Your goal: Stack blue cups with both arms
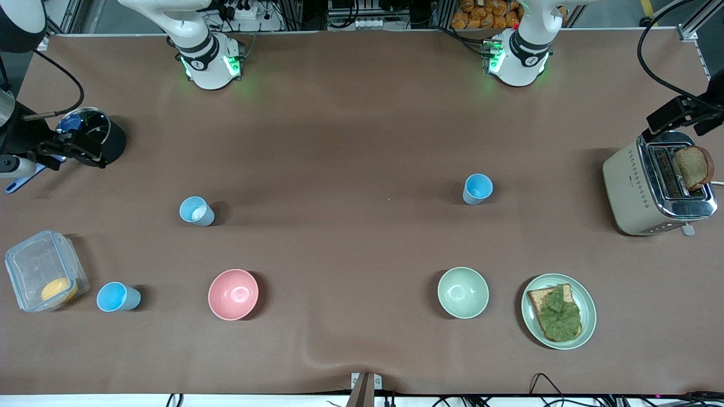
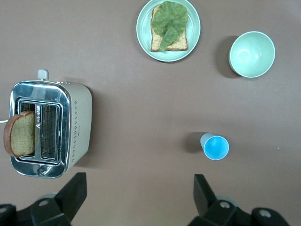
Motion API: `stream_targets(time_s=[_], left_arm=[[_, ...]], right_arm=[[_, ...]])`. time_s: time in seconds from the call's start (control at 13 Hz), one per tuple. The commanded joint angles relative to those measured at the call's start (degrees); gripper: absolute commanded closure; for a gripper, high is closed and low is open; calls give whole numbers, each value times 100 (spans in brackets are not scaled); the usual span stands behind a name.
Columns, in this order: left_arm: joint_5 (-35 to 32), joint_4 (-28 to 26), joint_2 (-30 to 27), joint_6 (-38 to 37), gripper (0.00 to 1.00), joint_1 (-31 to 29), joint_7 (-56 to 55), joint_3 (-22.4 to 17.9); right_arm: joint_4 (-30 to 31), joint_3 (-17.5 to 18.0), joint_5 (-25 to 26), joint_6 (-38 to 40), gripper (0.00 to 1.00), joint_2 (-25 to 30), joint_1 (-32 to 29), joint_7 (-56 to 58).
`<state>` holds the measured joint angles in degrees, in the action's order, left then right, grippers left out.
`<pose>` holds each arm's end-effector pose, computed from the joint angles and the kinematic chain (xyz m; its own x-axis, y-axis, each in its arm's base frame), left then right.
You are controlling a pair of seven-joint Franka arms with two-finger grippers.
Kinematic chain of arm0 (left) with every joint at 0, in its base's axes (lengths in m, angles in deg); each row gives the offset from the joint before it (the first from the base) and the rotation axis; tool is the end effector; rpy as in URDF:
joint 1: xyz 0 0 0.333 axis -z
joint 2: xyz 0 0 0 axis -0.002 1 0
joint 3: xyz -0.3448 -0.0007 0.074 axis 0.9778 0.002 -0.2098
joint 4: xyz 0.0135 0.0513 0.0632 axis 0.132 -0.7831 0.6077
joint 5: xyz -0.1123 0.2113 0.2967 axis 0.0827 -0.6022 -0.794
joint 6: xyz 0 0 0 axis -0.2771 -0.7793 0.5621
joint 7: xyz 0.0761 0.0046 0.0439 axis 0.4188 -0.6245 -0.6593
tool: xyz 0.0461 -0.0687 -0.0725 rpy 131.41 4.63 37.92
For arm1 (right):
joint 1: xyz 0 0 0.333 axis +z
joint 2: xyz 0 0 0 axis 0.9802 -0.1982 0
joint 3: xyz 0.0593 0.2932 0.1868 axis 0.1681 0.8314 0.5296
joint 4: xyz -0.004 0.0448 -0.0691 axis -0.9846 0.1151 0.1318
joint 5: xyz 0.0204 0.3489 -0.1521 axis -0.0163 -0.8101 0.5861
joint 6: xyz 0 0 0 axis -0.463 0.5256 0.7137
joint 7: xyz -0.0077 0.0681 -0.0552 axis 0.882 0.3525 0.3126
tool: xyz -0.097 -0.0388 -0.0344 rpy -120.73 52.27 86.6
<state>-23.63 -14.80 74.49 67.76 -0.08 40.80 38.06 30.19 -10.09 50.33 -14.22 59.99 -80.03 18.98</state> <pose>0.5199 0.0049 0.6832 0.9910 0.1312 0.0260 0.1311 -0.9914 0.0057 0.5385 -0.0213 0.6176 0.9997 0.0177 0.0156 0.0183 -0.9992 -0.0352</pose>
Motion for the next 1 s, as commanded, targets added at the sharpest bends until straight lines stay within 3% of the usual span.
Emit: stream_targets(time_s=[0.0,0.92], left_arm=[[49,11,-46,-95,0,-42,-84,19],[49,28,-38,-95,0,-60,-84,11]], right_arm=[[-90,54,99,23,0,-30,5,-65],[-160,36,108,-47,0,-65,-3,-56]])
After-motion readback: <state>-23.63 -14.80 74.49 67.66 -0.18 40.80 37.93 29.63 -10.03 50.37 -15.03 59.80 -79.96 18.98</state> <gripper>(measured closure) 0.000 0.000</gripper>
